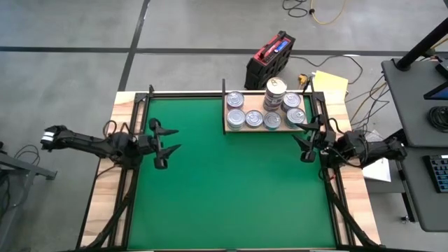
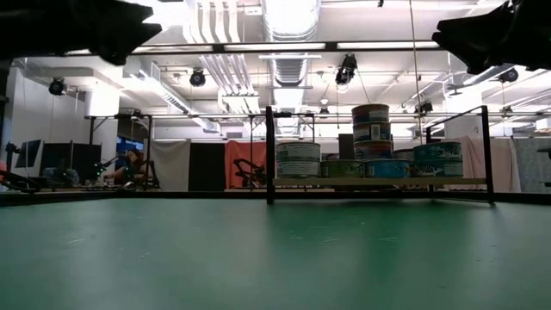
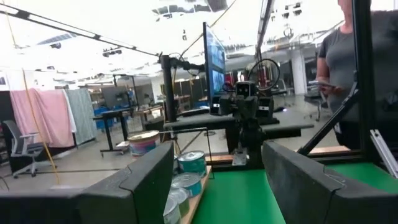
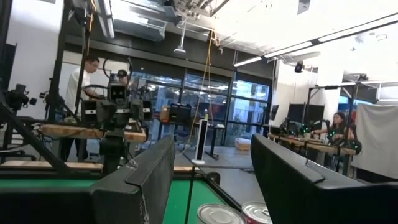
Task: Stack canned seafood by type on shelf
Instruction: Return to Home Position
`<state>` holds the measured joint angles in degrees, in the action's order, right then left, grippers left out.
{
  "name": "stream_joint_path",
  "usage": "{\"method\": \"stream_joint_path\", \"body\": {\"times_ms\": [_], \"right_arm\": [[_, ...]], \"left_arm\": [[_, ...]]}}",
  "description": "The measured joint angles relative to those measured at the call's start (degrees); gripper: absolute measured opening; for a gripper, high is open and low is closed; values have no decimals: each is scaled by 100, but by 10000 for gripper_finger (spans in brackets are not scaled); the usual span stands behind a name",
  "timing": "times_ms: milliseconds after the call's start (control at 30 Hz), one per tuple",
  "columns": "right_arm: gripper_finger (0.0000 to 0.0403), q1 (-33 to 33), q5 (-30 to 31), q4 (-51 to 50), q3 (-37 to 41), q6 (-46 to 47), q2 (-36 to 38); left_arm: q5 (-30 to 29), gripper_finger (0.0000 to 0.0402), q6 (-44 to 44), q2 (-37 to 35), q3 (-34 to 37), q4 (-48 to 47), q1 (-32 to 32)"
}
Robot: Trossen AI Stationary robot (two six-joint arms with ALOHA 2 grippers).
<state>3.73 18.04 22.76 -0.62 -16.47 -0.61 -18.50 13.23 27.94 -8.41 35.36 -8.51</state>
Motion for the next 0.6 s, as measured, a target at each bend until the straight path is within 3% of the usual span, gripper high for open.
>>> {"method": "stream_joint_path", "body": {"times_ms": [233, 333, 467, 600], "right_arm": [[201, 0, 0, -178, 2, 48, 18], [201, 0, 1, -288, 2, 122, 20], [201, 0, 4, -339, 2, 207, 15], [201, 0, 2, -338, 2, 276, 47]], "left_arm": [[-14, 230, -164, -1187, 782, -137, 0], [-17, 230, -339, -1555, 752, -743, 0], [-185, 230, -371, -1983, 760, -814, 0], [-256, 230, -199, -2605, 356, -1627, 0]]}}
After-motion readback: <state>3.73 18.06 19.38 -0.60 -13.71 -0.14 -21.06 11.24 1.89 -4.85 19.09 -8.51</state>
